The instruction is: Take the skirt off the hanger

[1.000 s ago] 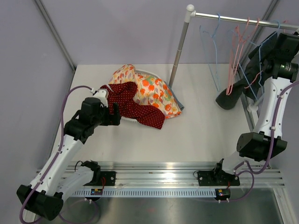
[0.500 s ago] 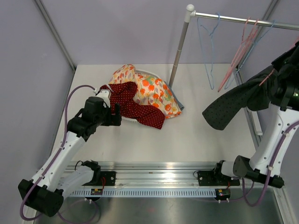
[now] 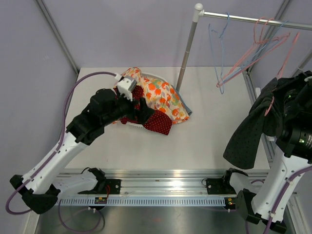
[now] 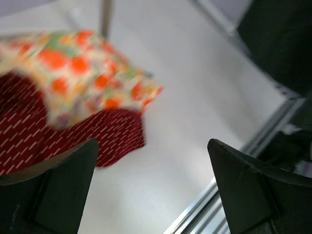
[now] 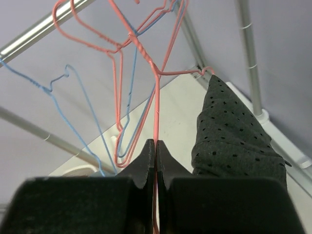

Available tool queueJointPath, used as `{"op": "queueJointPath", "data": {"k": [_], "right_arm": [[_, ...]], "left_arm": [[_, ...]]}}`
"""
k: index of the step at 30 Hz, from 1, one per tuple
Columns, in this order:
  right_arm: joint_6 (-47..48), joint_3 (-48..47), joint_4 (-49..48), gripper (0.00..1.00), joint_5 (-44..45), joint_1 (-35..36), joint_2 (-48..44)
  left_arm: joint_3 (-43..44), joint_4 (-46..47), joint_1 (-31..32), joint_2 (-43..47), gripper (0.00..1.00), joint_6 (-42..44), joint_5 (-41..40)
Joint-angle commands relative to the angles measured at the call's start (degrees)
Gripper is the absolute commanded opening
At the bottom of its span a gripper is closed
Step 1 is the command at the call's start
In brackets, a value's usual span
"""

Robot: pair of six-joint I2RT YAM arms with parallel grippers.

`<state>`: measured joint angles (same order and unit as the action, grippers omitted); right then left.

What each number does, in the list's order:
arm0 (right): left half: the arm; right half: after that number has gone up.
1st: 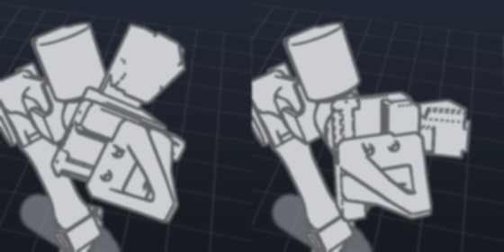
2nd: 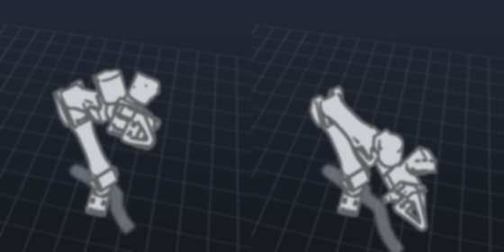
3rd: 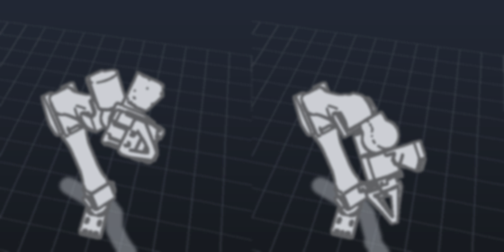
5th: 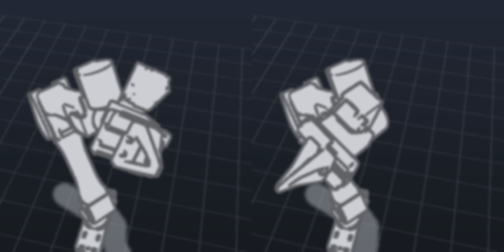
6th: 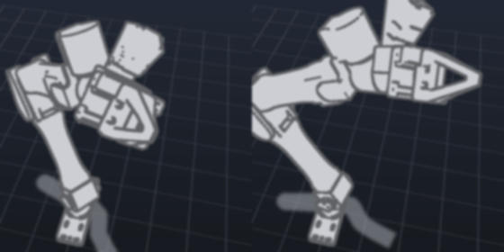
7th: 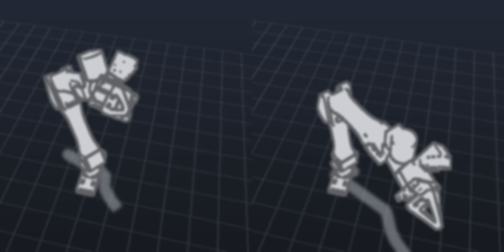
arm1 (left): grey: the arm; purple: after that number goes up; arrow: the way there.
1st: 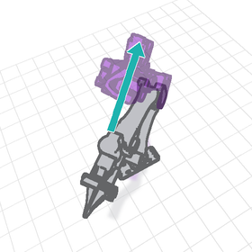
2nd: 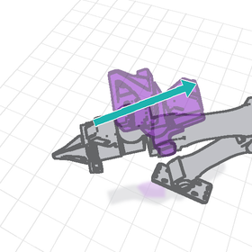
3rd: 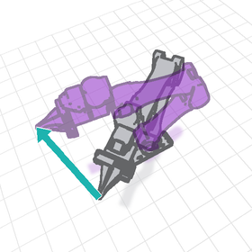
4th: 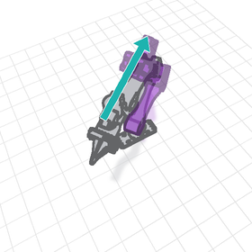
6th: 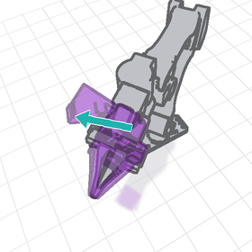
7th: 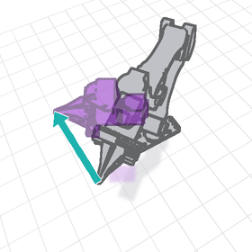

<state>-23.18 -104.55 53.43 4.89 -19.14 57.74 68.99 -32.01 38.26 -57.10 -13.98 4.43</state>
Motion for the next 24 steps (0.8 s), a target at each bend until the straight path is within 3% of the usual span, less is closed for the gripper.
{"op": "queueJointPath", "data": {"k": [1, 4, 8, 12, 18, 20, 23, 24], "right_arm": [[-4.06, 0.14, -3.42, 0.0, -9.88, 0.33, -2.18], [-4.77, -1.79, -1.85, 0.0, -11.12, 0.24, -4.29], [-8.1, -3.29, -1.4, 0.0, -15.77, 0.24, -6.93], [-12.5, -1.63, -1.92, 0.0, -21.84, 0.24, -9.56], [-15.93, 0.05, -1.14, 0.0, -26.86, 0.5, -12.55], [-15.49, 1.01, -0.7, 0.0, -26.51, 0.85, -13.26], [-14.97, 10.65, -0.78, 0.0, -25.37, 2.52, -15.54], [-14.7, 19.13, -1.04, 0.17, -26.06, 2.87, -15.29]], "left_arm": [[7.89, 14.06, 8.04, -5.72, 0.99, 0.45, 12.07], [9.14, 22.68, 15.51, -10.3, 0.99, -0.26, 18.95], [11.07, 29.54, 25.78, -16.97, 0.99, 2.63, 17.38], [15.01, 33.58, 30.72, -23.83, 0.99, 3.43, 14.47], [18.9, 34.03, 33.02, -33.68, 0.99, 3.7, 9.82], [16.71, 34.38, 33.02, -34.48, 0.99, 3.43, 6.85], [8.91, 35.17, 32.93, -32.04, 0.99, 2.03, 0.42], [5.92, 36.83, 32.93, -30.19, 0.99, 1.42, -0.98]]}}
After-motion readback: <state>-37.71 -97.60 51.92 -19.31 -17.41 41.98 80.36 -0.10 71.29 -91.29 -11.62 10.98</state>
